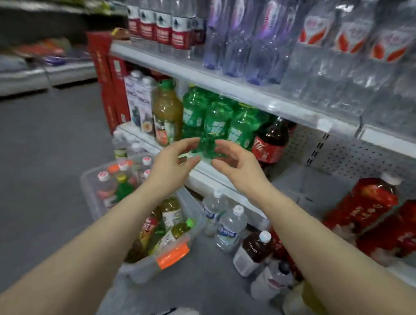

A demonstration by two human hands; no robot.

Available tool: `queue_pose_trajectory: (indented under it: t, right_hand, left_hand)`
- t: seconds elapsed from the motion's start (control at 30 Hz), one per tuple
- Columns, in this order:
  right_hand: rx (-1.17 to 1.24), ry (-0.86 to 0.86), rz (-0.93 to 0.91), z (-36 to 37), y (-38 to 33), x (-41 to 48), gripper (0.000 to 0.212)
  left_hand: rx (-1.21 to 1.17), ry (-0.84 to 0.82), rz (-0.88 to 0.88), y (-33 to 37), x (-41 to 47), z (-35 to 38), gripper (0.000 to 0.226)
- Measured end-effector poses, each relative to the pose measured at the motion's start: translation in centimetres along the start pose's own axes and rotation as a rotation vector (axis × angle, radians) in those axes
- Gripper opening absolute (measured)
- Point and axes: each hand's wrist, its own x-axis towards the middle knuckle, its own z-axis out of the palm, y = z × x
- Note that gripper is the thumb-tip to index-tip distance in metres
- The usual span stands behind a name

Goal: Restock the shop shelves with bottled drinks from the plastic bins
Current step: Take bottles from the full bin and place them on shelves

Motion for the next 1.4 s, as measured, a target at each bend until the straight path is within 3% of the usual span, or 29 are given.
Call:
queue_pose_trajectory:
  t: [0.37, 0.9, 1.2, 1.4]
  right_hand:
    - [0.04, -0.178, 0.144, 14.4, 2.4, 3.8, 0.051]
    - [-0.068, -0.334, 0.312, 24.5, 8.9, 10.5, 0.048]
    - [-0.121, -0.412, 0.312, 29.7, 10.4, 13.3, 0.059]
    - [-0.082, -0.329, 0.345, 30.7, 11.4, 12.7, 0.048]
  left_hand:
    - [0.089, 0.13, -0.206, -11.2, -3.0, -9.0, 0.044]
    - [0.102, 0.169, -0.573, -24.5, -0.5, -9.0, 0.066]
    - [0.143, 0.106, -0.616, -27.7, 0.4, -8.5, 0.058]
    - [0.171, 0.117, -0.528, -27.9, 0.0, -8.3, 0.058]
